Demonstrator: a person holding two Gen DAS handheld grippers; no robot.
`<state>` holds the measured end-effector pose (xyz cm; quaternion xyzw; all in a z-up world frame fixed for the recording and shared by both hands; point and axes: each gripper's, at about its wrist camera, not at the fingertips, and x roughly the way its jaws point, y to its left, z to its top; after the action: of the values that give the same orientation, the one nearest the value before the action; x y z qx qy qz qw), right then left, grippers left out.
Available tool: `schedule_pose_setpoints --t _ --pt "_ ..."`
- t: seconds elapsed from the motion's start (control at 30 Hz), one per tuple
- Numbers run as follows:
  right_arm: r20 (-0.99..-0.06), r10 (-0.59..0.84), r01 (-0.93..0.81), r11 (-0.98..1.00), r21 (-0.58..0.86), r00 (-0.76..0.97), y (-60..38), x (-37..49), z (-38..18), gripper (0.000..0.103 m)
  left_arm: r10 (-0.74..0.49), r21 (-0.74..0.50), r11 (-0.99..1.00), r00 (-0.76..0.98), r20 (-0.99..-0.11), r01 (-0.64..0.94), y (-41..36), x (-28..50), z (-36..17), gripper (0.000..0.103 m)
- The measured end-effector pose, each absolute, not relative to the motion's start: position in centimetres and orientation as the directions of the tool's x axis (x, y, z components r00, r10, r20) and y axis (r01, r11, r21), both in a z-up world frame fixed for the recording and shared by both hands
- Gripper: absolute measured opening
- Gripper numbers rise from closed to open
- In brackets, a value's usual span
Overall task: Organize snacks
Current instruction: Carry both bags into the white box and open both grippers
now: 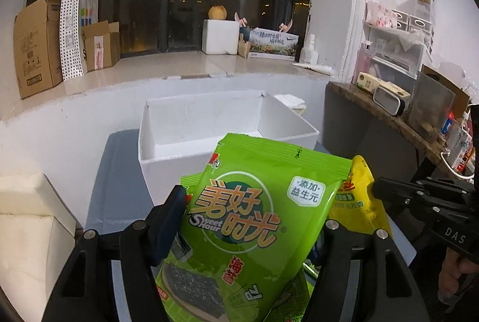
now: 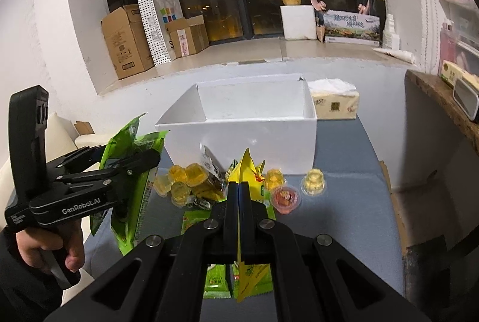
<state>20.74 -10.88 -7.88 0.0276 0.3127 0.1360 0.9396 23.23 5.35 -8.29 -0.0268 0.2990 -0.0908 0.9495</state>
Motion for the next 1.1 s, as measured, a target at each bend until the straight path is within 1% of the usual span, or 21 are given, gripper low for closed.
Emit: schedule_pose_setpoints --t 0.17,0.37,0.47,0.63,0.77,0.93,1.1 --pt "-0.546 0.292 -0.266 0.955 0.128 0.785 -10.6 23.3 -5.7 0.0 -0.192 -0.127 0.981 0.822 -0.537 0.146 6.0 25.4 -6.3 0.072" --pt "-0.512 0.317 -0.301 0.946 0.116 0.799 -10.4 27.6 -2.5 0.0 -0.21 -0.165 0.976 0.813 -0.543 0.142 7.1 30.2 -4.4 0.072" --pt "-0.504 0.324 -0.305 0.944 0.123 0.801 -10.5 29.1 -1.5 0.0 -0.203 -0.158 0.978 0.812 -0.547 0.138 7.2 30.7 -4.3 0.072" --pt "-0.506 0.331 -0.311 0.942 0.127 0.796 -10.6 29.3 -2.2 0.0 -0.202 -0.138 0.979 0.795 -0.572 0.149 6.6 29.2 -6.2 0.072" --pt "-0.53 0.339 -0.309 0.94 0.148 0.778 -10.7 29.8 -3.3 0.0 -0.2 -0.161 0.978 0.783 -0.588 0.129 6.8 29.7 -7.0 0.072" --pt "-0.531 0.35 -0.31 0.936 0.167 0.771 -11.1 30.9 -3.2 0.0 -0.194 -0.158 0.98 0.788 -0.584 0.123 6.8 31.8 -5.3 0.072" --pt "-0.513 0.352 -0.31 0.936 0.169 0.783 -11.2 33.6 -1.8 0.0 -0.134 -0.085 0.991 0.804 -0.58 0.103 6.6 36.2 -3.2 0.072"
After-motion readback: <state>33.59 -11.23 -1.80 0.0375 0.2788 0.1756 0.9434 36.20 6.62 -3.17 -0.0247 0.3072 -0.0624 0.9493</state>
